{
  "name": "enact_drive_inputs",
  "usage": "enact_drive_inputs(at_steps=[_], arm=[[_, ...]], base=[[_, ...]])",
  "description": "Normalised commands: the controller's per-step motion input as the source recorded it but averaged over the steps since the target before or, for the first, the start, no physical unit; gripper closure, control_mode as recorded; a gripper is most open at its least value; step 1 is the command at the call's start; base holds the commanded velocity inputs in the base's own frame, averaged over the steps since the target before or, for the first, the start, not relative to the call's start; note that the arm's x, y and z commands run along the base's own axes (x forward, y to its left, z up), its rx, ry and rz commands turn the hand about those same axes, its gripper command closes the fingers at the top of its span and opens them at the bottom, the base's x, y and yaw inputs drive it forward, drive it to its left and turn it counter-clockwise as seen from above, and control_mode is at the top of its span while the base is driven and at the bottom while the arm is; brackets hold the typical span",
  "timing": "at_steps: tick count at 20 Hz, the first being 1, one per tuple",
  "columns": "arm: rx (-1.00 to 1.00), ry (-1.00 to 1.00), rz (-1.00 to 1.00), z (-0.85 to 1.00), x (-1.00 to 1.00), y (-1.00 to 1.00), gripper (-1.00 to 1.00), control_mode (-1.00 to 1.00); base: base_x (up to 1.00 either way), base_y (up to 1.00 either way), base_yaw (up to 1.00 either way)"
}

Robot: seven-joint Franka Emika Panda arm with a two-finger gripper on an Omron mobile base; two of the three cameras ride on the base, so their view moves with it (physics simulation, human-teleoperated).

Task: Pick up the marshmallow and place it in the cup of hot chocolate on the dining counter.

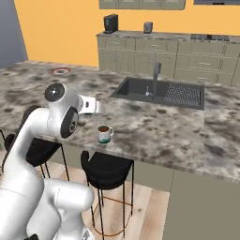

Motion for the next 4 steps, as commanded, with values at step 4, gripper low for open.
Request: enact_drive_inputs(at_steps=[4], arm=[[0.00,-0.06,0.00,0.89,-1.00,0.03,-1.00,-1.00]], base=[[0.00,0.00,0.00]])
